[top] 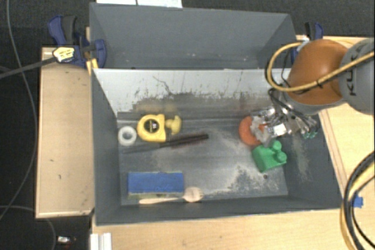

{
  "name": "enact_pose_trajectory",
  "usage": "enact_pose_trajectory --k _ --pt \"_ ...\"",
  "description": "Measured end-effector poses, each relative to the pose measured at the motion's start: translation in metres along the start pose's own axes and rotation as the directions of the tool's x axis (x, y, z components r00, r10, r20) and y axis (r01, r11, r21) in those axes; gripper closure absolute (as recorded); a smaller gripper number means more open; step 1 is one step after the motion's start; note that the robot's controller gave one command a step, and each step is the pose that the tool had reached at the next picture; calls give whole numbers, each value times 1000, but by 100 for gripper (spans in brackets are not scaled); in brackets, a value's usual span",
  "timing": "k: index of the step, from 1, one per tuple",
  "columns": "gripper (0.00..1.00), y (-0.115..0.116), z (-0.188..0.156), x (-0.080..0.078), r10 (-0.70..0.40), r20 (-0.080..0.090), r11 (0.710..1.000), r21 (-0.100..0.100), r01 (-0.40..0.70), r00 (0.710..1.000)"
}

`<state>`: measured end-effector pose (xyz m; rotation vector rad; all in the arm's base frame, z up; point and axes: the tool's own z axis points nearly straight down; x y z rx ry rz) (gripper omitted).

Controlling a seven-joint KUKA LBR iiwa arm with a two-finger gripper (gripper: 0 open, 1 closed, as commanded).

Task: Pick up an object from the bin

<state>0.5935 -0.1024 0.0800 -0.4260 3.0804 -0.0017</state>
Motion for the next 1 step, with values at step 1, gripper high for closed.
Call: enact_pose_trajectory --k 1 --pt "100 0 0 0 1 0 1000 0 -1 1000"
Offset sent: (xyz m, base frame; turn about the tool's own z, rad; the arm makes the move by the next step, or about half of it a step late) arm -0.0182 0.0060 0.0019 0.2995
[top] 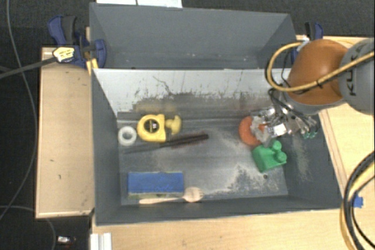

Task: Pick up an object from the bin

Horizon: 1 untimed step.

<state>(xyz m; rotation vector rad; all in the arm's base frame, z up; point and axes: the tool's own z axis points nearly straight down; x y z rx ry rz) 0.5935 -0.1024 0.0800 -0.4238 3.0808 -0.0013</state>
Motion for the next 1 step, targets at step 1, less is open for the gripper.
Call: enact_pose_trajectory --k 1 --pt "0 11 -3 15 293 0 956 -1 -293 956"
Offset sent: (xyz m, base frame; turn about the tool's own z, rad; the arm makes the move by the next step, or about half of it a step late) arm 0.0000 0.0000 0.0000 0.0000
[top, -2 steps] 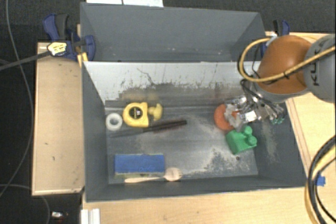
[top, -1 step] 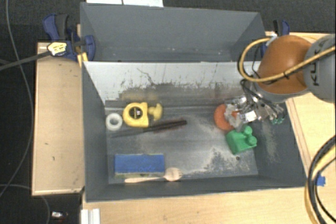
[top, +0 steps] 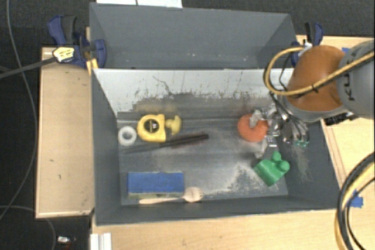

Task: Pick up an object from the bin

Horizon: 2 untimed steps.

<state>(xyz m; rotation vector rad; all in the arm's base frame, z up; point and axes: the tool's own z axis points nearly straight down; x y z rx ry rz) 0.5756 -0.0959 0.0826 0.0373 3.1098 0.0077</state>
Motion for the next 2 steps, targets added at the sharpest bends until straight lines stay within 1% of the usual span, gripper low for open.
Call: enact_pose_trajectory --k 1,2 --pt "0 0 0 0 0 0 1000 0 0 1000" --pt "0 -5 9 -6 119 1 993 -2 -119 993"
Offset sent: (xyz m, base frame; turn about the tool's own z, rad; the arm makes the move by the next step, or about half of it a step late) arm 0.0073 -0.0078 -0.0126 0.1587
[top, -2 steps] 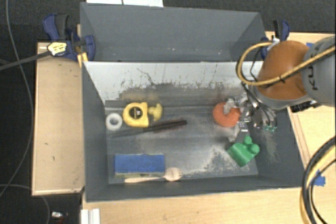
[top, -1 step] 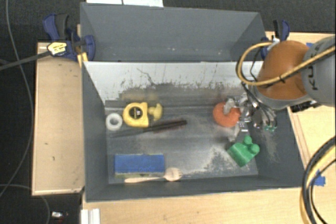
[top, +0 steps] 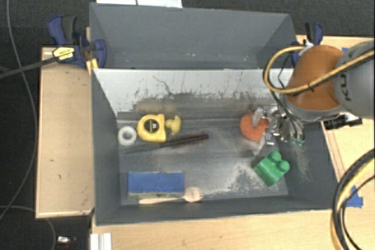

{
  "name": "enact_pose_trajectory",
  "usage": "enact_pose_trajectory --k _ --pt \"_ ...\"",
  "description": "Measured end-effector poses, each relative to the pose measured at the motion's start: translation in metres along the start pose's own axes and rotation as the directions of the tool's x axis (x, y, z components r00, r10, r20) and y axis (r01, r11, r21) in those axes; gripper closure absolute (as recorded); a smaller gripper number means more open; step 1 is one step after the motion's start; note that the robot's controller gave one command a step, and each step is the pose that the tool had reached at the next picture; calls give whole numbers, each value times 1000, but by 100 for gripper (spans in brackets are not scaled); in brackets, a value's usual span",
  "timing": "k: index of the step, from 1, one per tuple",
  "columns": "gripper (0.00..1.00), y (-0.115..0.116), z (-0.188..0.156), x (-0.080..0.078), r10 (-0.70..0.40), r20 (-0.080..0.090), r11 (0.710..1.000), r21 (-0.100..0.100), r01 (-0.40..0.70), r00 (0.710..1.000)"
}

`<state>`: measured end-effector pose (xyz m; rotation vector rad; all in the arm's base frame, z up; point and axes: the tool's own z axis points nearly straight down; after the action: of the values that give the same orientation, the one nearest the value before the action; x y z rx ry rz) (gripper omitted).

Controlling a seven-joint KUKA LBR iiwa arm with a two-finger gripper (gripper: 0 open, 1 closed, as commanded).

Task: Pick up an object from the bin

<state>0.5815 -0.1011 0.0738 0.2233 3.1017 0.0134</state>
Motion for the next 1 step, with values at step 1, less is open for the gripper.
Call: enact_pose_trajectory --k 1 --pt "0 -16 3 -13 -93 -1 996 0 93 996"
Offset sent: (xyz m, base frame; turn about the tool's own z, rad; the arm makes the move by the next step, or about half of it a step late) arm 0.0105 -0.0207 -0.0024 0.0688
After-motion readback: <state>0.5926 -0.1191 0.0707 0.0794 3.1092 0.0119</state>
